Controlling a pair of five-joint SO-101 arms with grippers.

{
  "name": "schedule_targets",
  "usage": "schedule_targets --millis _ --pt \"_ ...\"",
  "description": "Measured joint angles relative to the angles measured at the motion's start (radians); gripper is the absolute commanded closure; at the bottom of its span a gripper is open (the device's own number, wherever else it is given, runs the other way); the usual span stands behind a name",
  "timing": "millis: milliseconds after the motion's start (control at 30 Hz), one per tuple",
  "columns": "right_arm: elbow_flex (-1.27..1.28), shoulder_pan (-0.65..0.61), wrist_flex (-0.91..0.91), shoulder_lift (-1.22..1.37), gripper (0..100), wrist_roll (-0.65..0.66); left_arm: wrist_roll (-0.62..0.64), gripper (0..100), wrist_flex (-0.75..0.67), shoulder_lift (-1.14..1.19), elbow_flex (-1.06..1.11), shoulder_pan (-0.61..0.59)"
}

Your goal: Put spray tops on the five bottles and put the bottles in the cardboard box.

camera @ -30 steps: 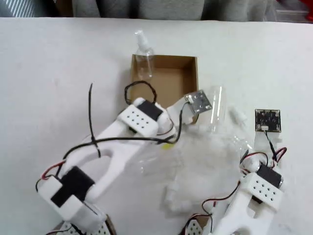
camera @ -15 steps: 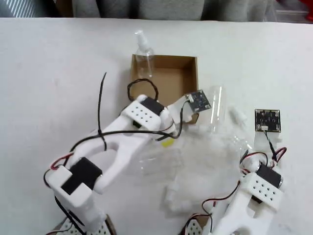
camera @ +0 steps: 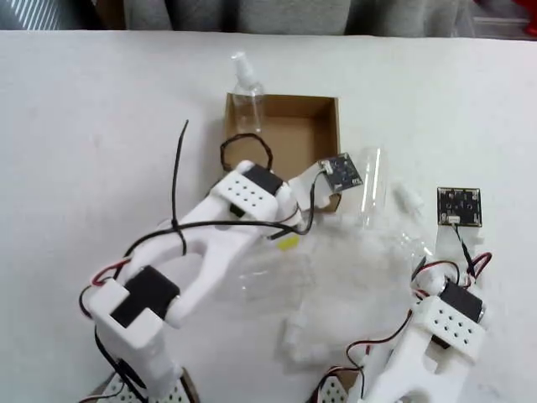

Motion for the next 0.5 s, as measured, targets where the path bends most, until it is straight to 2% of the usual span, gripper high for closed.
schedule_targets --millis 267,367,500 --pt "0.008 0.000 -0.011 -0.002 98.1 0.000 0.000 84 0.037 -0.012 -0.011 0.005" --pt "0.020 0.000 -0.040 -0.002 98.1 0.000 0.000 84 0.097 -0.074 0.000 -0.009" --pt "0.020 0.000 -0.043 -0.002 98.1 0.000 0.000 77 0.133 -0.140 0.026 -0.043"
